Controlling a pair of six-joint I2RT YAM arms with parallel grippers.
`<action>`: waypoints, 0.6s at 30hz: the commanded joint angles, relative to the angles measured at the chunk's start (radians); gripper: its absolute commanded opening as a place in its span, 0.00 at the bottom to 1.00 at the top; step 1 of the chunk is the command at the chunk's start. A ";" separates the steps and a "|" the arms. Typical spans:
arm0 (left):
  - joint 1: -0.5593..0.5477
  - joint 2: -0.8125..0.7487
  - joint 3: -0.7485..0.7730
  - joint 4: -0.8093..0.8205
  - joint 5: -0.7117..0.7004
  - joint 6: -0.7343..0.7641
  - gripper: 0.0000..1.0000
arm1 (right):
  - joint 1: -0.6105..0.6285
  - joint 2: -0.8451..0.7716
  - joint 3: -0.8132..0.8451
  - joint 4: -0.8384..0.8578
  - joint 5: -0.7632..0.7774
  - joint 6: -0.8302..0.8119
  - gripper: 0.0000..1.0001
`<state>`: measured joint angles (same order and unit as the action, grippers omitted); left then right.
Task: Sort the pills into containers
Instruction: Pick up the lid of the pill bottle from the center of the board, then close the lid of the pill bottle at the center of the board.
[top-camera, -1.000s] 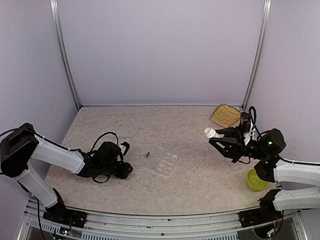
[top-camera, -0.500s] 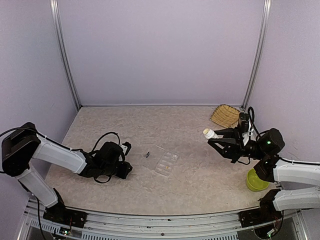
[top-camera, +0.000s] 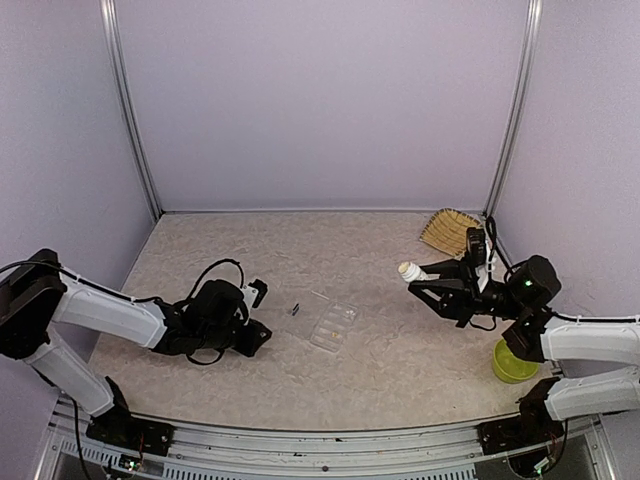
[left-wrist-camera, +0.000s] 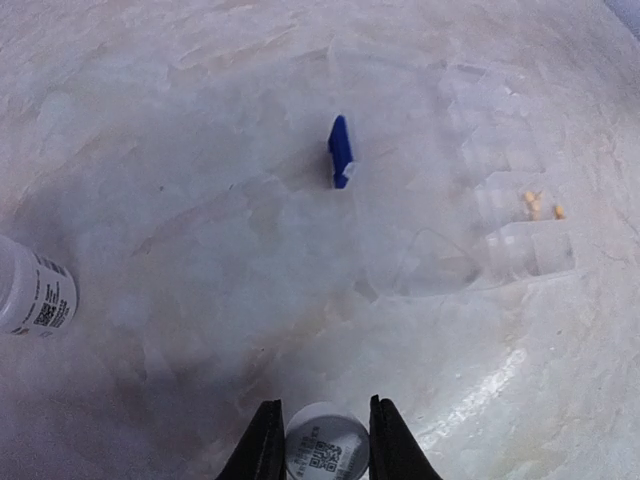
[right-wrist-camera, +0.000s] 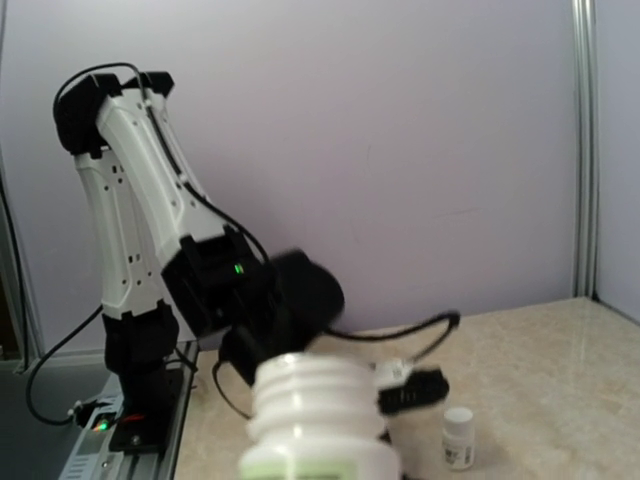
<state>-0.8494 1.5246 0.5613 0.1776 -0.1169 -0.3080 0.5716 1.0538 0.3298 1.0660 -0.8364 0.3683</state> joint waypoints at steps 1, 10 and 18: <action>-0.022 -0.087 0.027 0.072 0.087 0.022 0.20 | 0.001 0.037 0.032 0.038 -0.029 0.020 0.16; -0.068 -0.178 0.057 0.140 0.187 0.022 0.22 | 0.071 0.111 0.059 0.020 -0.003 -0.028 0.16; -0.098 -0.224 0.076 0.281 0.315 -0.013 0.24 | 0.157 0.185 0.100 0.012 0.040 -0.078 0.16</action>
<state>-0.9325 1.3296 0.5980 0.3470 0.1036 -0.3027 0.6914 1.2133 0.3897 1.0660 -0.8276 0.3264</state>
